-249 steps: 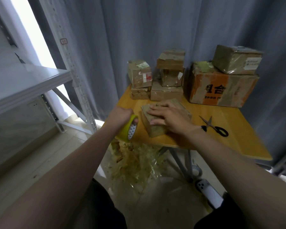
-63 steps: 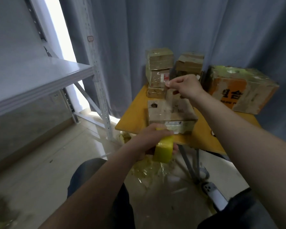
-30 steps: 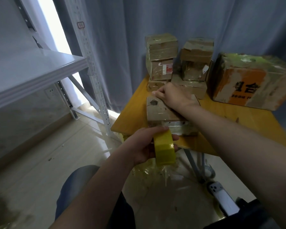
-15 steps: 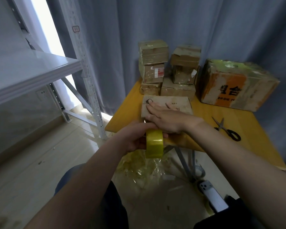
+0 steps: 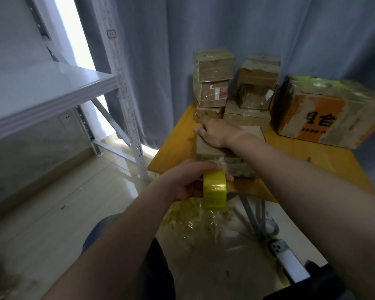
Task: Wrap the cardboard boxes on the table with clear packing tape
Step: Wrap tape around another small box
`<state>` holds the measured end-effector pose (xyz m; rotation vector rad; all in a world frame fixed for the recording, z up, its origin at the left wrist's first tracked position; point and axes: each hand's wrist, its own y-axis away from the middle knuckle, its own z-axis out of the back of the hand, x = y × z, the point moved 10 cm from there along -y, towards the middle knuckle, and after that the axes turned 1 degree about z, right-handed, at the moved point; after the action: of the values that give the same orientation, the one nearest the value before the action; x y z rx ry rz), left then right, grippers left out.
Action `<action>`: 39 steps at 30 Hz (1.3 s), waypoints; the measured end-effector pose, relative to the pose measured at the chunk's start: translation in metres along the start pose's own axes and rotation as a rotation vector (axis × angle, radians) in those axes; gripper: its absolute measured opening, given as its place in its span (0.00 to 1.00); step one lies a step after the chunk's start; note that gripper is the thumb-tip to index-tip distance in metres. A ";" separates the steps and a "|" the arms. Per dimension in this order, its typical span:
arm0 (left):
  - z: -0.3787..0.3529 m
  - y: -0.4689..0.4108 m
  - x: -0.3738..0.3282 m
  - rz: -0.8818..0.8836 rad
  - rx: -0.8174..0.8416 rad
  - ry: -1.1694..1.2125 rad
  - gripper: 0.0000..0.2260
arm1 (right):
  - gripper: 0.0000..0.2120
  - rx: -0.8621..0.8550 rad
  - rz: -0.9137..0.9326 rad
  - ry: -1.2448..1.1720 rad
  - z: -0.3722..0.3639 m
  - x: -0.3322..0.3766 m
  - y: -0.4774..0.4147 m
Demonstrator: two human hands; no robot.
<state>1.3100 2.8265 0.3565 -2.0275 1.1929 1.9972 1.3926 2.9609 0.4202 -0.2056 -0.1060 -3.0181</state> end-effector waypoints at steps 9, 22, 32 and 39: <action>-0.002 -0.002 0.000 -0.002 -0.008 -0.006 0.09 | 0.28 -0.005 -0.054 0.085 0.012 -0.003 0.006; -0.051 -0.005 0.008 -0.030 -0.175 -0.124 0.15 | 0.32 -0.154 -0.293 -0.687 -0.015 -0.065 0.189; -0.081 0.018 0.024 0.062 -0.027 -0.062 0.18 | 0.13 -0.103 -0.398 -1.059 -0.039 -0.074 0.227; -0.005 0.052 -0.044 -0.360 -0.579 -0.905 0.25 | 0.10 -0.192 -0.298 -1.524 -0.037 -0.059 0.233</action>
<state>1.2919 2.8082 0.4196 -1.0242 0.0723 2.7152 1.4737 2.7335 0.3894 -2.4989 0.0433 -2.2876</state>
